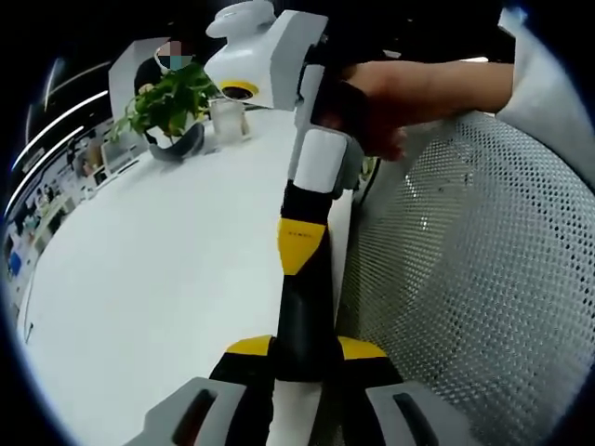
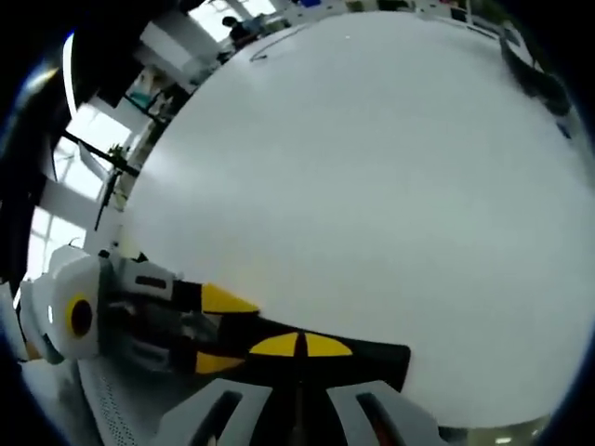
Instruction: Press the specified remote control buttons in sequence, fully releasing each button before pressing the next.
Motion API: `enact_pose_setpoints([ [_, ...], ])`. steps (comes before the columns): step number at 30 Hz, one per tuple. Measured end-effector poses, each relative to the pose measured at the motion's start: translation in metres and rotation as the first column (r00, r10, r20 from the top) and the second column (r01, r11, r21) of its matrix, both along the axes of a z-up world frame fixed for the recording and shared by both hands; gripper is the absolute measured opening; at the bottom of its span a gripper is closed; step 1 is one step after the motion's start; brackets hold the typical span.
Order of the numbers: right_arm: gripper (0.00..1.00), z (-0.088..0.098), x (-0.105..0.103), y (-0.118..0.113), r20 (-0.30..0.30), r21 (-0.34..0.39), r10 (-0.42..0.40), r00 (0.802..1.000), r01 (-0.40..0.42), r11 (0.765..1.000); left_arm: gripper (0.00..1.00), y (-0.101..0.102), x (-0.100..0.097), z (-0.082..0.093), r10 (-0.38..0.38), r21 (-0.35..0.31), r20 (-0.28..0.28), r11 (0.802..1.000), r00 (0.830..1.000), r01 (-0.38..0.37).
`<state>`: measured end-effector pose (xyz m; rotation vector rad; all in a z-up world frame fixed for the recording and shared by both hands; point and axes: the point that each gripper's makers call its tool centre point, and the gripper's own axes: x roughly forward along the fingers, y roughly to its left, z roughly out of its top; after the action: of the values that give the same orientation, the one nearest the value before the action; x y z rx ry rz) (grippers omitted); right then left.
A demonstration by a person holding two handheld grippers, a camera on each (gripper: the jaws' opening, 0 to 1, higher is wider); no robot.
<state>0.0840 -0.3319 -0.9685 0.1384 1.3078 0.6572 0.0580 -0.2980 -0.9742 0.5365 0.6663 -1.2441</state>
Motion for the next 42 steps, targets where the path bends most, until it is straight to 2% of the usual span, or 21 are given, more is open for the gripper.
enact_pose_setpoints([
  [3, 0.0, 0.0, 0.001, -0.001, -0.027, 0.032, -0.03, 0.999, 0.031, 0.999, 0.24, 0.0, 0.0, 0.0, 0.001, 0.001, 0.002, 1.0, 1.0, -0.001],
  [5, 0.0, 0.001, 0.001, -0.001, -0.072, 0.047, -0.065, 0.995, 0.068, 0.997, 0.24, -0.001, 0.0, 0.0, 0.0, 0.004, 0.007, 1.0, 1.0, 0.0],
  [9, 0.0, 0.001, 0.002, -0.002, -0.1, 0.061, -0.082, 0.992, 0.089, 0.994, 0.24, -0.001, 0.001, 0.0, 0.004, 0.006, 0.006, 1.0, 1.0, -0.004],
  [14, 0.0, 0.008, 0.004, -0.003, -0.098, 0.081, -0.109, 0.989, 0.117, 0.99, 0.24, -0.001, 0.002, 0.0, 0.02, 0.0, -0.001, 1.0, 1.0, -0.02],
  [18, 0.0, 0.01, 0.003, -0.005, -0.104, 0.064, -0.115, 0.988, 0.122, 0.99, 0.24, -0.001, 0.002, -0.001, 0.021, -0.001, 0.002, 1.0, 1.0, -0.021],
  [22, 0.0, 0.009, -0.007, -0.001, -0.147, 0.05, -0.079, 0.986, 0.087, 0.995, 0.25, -0.001, 0.003, 0.001, 0.044, -0.014, -0.022, 0.999, 0.999, -0.044],
  [27, 0.0, 0.006, -0.008, -0.005, -0.127, 0.003, -0.058, 0.99, 0.059, 0.998, 0.25, -0.001, 0.003, 0.0, 0.042, -0.016, -0.02, 0.999, 0.999, -0.043],
  [30, 0.0, 0.001, -0.009, -0.008, -0.135, -0.02, -0.057, 0.989, 0.055, 0.998, 0.25, -0.002, 0.003, 0.0, 0.043, -0.018, -0.022, 0.999, 0.999, -0.043],
  [38, 0.0, 0.003, -0.009, -0.008, -0.137, 0.004, -0.06, 0.989, 0.061, 0.998, 0.25, -0.002, 0.003, 0.0, 0.039, -0.018, -0.017, 0.999, 0.999, -0.039],
  [42, 0.0, 0.003, -0.009, -0.007, -0.126, -0.001, -0.036, 0.991, 0.036, 0.999, 0.25, -0.002, 0.004, 0.001, 0.054, -0.029, -0.035, 0.998, 0.998, -0.055],
])
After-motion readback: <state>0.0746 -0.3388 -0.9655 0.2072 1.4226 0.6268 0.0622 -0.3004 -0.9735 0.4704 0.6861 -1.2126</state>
